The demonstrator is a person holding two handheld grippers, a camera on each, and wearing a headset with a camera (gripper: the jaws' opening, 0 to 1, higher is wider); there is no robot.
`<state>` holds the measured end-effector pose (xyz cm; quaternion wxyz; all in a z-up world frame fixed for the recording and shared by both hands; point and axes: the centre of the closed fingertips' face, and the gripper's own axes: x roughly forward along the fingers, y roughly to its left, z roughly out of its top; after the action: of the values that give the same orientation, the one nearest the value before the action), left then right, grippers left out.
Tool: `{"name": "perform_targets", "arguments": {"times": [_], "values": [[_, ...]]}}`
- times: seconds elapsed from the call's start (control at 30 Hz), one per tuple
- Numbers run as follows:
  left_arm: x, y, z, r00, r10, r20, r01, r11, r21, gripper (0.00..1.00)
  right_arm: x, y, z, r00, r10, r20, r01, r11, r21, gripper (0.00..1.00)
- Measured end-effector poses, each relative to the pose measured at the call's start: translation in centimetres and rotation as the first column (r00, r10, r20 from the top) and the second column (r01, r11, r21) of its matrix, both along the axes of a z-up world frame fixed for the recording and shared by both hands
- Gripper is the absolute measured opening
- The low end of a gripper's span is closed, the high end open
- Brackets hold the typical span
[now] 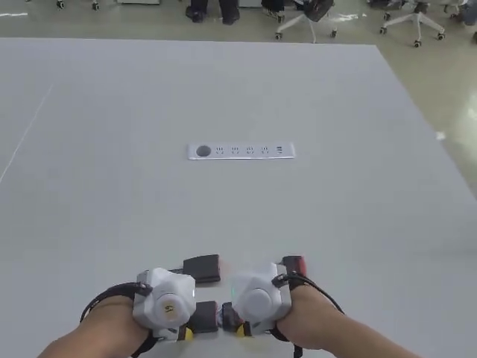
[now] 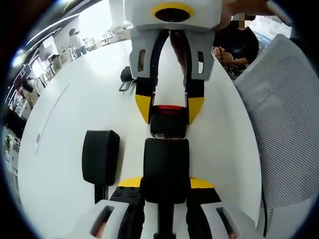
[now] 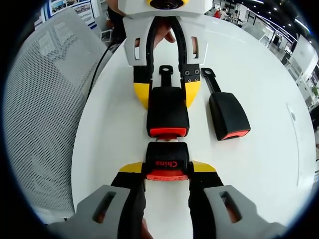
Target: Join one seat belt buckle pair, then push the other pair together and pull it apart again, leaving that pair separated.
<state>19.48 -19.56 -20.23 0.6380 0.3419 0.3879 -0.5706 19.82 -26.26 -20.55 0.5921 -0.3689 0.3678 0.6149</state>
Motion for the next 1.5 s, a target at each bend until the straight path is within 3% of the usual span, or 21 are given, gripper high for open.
{"name": "perform_targets", "arguments": {"times": [0.53, 1.07, 1.33, 1.5], "values": [[0.3, 0.4, -0.5, 1.0, 0.024, -0.015, -0.024, 0.999, -0.034, 0.3, 0.2, -0.4, -0.3, 1.0, -0.024, -0.006, 0.024, 0.999, 0.029, 0.31], [0.2, 0.3, -0.7, 1.0, 0.018, 0.005, -0.018, 0.999, -0.042, 0.31, 0.1, 0.0, -1.0, 1.0, -0.029, 0.004, 0.029, 0.998, 0.048, 0.32], [0.2, 0.3, -0.8, 1.0, 0.031, 0.004, -0.031, 0.999, -0.012, 0.32, -0.3, 0.1, -0.5, 1.0, -0.023, 0.001, 0.023, 0.999, 0.043, 0.33], [0.1, 0.2, -0.6, 0.999, 0.049, 0.002, -0.049, 0.999, -0.018, 0.33, -0.1, -0.1, -0.8, 0.999, -0.034, 0.0, 0.034, 0.998, 0.054, 0.33]]}}
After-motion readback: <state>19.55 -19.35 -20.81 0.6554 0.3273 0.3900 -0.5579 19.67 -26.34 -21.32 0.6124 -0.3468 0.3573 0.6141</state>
